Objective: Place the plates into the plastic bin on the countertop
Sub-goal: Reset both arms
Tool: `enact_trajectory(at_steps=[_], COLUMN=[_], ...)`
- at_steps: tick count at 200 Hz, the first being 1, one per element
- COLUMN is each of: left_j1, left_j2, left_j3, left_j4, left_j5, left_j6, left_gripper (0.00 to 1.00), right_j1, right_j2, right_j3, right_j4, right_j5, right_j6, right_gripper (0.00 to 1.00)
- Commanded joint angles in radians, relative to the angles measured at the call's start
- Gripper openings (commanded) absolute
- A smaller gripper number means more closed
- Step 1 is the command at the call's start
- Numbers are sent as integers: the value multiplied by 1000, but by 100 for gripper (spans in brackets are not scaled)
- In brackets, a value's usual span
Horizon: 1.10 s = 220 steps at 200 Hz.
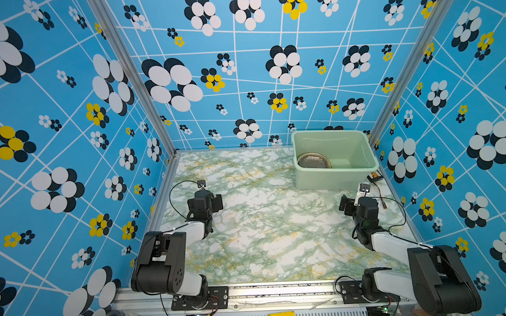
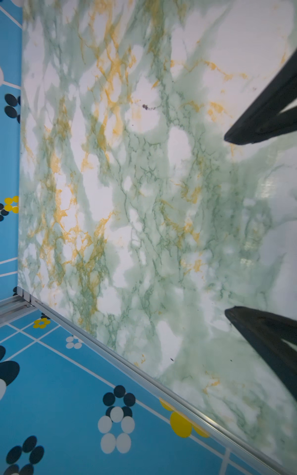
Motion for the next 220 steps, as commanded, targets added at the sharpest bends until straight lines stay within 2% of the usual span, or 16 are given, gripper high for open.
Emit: enact_trajectory(at_steps=[1, 9, 34, 53, 61, 86, 96, 220], left_j1=[31, 30, 33, 35, 30, 34, 41, 37], left_j2=[21, 22, 20, 67, 56, 59, 62, 57], left_j3=[14, 3, -53, -117, -112, -106, -105, -116], left_j4=[90, 120, 201, 377, 344, 337, 344, 354], left_j5=[73, 86, 222, 228, 223, 224, 232, 230], left_j6=[25, 35, 77, 83, 82, 77, 74, 75], left_gripper=[99, 99, 99, 99, 99, 99, 99, 99], right_j1=[0, 0, 0, 0, 0, -9, -41, -40], right_j2=[74, 103, 182, 250, 276, 247, 254, 251], right_j3=[48, 57, 42, 9, 15, 124, 117, 116], right_j4=[178, 189, 281, 408, 443, 189, 207, 208], right_j5=[-27, -53, -121, -147, -153, -120, -172, -171], right_j6=[-35, -48, -75, -87, -93, -60, -42, -46], right_gripper=[99, 99, 99, 99, 99, 99, 99, 99])
